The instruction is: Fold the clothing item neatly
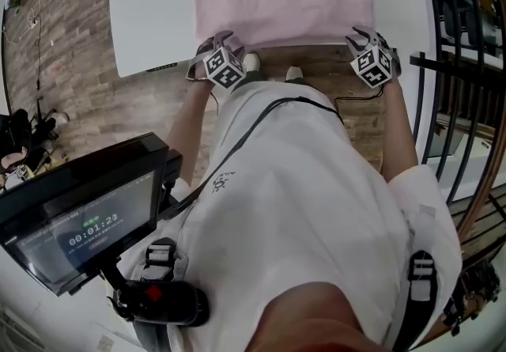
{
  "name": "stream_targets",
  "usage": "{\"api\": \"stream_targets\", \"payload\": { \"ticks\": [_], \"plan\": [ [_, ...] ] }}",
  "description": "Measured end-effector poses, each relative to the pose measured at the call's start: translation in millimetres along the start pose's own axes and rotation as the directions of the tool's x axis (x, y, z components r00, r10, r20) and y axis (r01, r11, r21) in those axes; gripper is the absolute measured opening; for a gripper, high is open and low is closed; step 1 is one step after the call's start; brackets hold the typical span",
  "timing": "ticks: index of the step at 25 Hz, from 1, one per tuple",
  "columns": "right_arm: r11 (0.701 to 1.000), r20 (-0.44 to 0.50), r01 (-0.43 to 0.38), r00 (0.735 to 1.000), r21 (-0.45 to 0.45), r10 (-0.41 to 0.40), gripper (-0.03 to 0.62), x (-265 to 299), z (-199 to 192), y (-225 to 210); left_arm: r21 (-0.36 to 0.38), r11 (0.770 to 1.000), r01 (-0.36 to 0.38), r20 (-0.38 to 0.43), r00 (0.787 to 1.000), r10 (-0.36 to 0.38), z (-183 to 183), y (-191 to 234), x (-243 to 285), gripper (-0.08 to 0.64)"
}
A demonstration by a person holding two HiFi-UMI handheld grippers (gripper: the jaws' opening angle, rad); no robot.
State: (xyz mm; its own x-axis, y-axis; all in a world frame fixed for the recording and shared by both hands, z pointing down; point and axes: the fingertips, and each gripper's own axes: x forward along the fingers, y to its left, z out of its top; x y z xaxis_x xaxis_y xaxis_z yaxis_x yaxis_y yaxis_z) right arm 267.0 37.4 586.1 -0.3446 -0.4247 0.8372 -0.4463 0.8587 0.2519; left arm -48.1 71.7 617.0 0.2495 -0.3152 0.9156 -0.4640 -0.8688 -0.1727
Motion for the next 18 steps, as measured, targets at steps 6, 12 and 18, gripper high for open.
{"api": "stream_targets", "payload": {
  "ticks": [6, 12, 18],
  "plan": [
    [0.992, -0.039, -0.067, 0.997, -0.108, 0.063, 0.196, 9, -1, 19, 0.031, 1.0, 0.0, -0.036, 0.999, 0.001, -8, -3, 8, 0.209],
    [0.989, -0.053, -0.046, 0.998, -0.138, 0.039, 0.202, 21, 5, 16, 0.045, 0.999, -0.009, -0.032, 0.999, 0.01, -13, 8, 5, 0.207],
    [0.982, -0.074, -0.073, 0.995, -0.177, 0.06, 0.202, 26, 4, 12, 0.066, 0.998, 0.01, -0.064, 0.998, -0.006, -13, 11, 11, 0.207]
  ]
}}
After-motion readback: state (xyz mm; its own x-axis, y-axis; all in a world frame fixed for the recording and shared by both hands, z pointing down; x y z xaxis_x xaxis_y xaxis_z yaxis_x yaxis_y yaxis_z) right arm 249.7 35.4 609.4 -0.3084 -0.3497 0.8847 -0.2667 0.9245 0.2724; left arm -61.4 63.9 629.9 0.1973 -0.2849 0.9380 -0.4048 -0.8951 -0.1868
